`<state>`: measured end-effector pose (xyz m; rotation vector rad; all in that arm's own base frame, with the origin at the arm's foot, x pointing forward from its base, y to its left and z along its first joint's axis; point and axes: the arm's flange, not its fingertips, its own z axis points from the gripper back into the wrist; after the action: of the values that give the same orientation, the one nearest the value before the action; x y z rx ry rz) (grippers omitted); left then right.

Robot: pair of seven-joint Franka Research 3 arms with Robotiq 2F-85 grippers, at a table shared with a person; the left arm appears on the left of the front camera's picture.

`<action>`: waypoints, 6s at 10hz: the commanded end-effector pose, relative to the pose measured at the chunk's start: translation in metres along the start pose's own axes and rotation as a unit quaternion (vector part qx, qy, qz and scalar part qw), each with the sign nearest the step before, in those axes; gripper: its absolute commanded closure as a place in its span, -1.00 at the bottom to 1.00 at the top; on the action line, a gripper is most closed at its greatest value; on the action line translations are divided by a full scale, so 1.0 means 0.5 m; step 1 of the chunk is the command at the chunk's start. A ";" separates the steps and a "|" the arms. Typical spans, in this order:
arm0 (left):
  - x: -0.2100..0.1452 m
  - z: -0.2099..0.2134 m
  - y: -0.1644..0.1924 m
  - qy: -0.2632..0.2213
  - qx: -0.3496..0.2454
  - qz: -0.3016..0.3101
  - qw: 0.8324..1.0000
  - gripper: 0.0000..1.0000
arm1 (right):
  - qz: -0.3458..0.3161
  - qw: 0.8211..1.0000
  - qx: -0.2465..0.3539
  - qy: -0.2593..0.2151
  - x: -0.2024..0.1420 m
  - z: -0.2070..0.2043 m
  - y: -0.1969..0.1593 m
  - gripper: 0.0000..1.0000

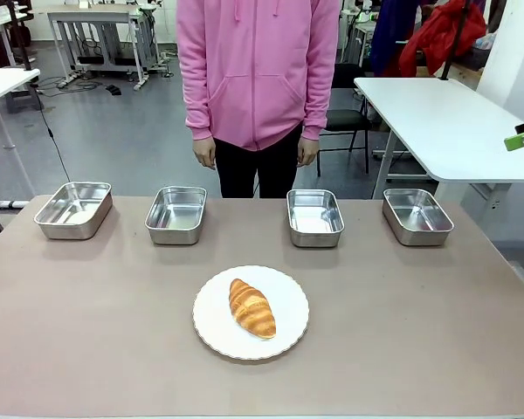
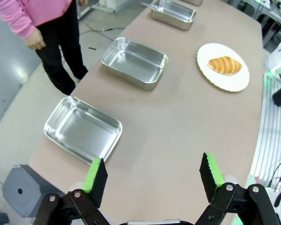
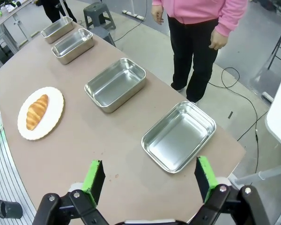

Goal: Place the bread in the container.
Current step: Place the Butter Roll into the Airtight Container indicated by the human.

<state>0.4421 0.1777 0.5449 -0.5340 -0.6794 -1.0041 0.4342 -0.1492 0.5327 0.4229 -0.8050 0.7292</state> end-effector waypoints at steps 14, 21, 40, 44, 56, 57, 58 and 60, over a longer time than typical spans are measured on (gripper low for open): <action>0.034 0.013 -0.043 -0.078 -0.037 0.012 0.996 -1.00 | -0.001 1.000 0.005 -0.025 0.013 0.004 -0.009 -1.00; 0.034 0.013 -0.043 -0.078 -0.037 0.012 0.996 -1.00 | -0.001 1.000 0.005 -0.025 0.013 0.004 -0.009 -1.00; 0.034 0.013 -0.043 -0.078 -0.037 0.012 0.996 -1.00 | -0.001 1.000 0.005 -0.025 0.013 0.004 -0.009 -1.00; 0.034 0.013 -0.043 -0.078 -0.037 0.012 0.996 -1.00 | -0.001 1.000 0.005 -0.025 0.013 0.004 -0.009 -1.00; 0.034 0.013 -0.043 -0.078 -0.037 0.012 0.996 -1.00 | -0.002 1.000 0.004 -0.020 0.010 0.005 -0.009 -1.00; 0.034 0.013 -0.043 -0.078 -0.037 0.012 0.996 -1.00 | -0.020 1.000 -0.011 -0.003 0.032 -0.009 0.012 -1.00; 0.034 0.013 -0.043 -0.078 -0.037 0.012 0.996 -1.00 | -0.033 0.999 -0.031 0.008 0.065 -0.030 0.052 -1.00; 0.034 0.013 -0.043 -0.078 -0.037 0.012 0.996 -1.00 | -0.041 0.995 -0.074 0.046 0.123 -0.085 0.141 -1.00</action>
<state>0.4281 0.1624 0.5621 -0.6911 -0.7653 -0.9641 0.4462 -0.0805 0.5560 0.3513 -0.7997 0.6546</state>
